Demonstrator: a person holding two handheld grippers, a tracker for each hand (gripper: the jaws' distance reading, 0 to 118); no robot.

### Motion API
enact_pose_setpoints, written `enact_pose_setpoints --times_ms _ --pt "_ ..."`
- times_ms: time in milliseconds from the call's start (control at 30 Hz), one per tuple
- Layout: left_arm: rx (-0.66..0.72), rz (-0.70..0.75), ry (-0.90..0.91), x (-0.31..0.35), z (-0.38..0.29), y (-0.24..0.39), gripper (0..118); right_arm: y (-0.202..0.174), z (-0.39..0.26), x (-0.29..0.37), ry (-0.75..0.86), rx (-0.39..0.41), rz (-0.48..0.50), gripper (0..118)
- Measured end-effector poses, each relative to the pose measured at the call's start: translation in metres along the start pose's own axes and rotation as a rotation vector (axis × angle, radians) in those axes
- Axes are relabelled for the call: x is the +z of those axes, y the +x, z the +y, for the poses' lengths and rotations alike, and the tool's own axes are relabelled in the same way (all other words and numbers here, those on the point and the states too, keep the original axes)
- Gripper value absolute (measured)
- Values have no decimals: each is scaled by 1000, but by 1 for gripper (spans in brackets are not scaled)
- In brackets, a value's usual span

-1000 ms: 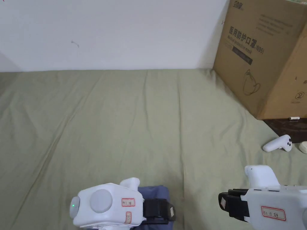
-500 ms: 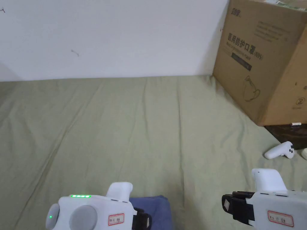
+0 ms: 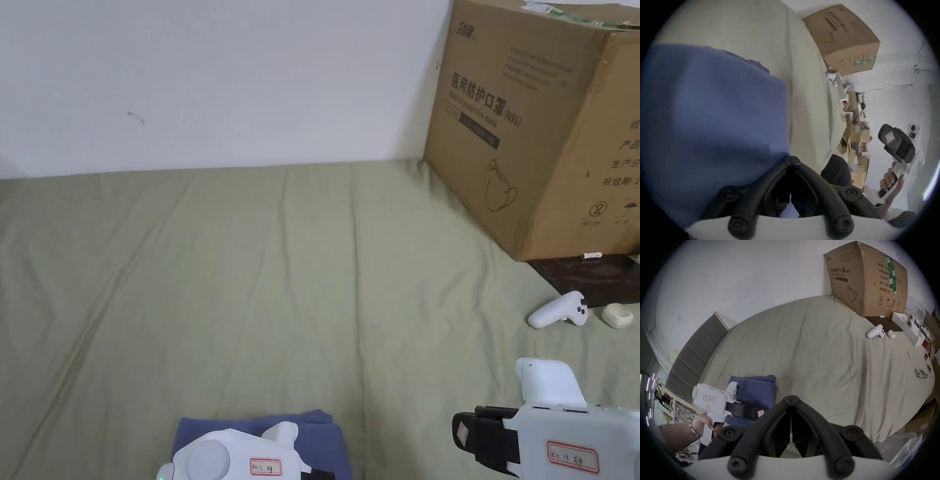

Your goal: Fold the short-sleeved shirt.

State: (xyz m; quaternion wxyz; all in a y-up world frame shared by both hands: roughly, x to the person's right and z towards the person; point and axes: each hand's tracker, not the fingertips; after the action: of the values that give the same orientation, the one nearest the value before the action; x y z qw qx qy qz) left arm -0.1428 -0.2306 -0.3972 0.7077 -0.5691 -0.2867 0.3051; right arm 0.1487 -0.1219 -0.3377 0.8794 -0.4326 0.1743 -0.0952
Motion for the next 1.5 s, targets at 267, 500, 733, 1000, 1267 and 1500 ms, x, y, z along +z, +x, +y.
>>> enact_pose_setpoints --times_ms 267,500,733,1000,1267,1500 --pt "-248 117 378 119 -33 74 0 -10 11 18 105 -33 93 0" --pt "-280 422 693 220 -48 73 0 -40 23 19 189 4 251 0" --pt "-126 483 706 242 -53 26 0 -68 20 -14 104 92 196 0" --pt "-76 479 633 228 -69 -3 0 -79 -20 -110 -307 66 267 0" --pt "75 248 472 211 -57 -67 0 -52 -55 -139 -438 24 247 0" --pt "132 -38 416 191 -43 -132 78 -30 -60 -139 -451 -65 255 0"
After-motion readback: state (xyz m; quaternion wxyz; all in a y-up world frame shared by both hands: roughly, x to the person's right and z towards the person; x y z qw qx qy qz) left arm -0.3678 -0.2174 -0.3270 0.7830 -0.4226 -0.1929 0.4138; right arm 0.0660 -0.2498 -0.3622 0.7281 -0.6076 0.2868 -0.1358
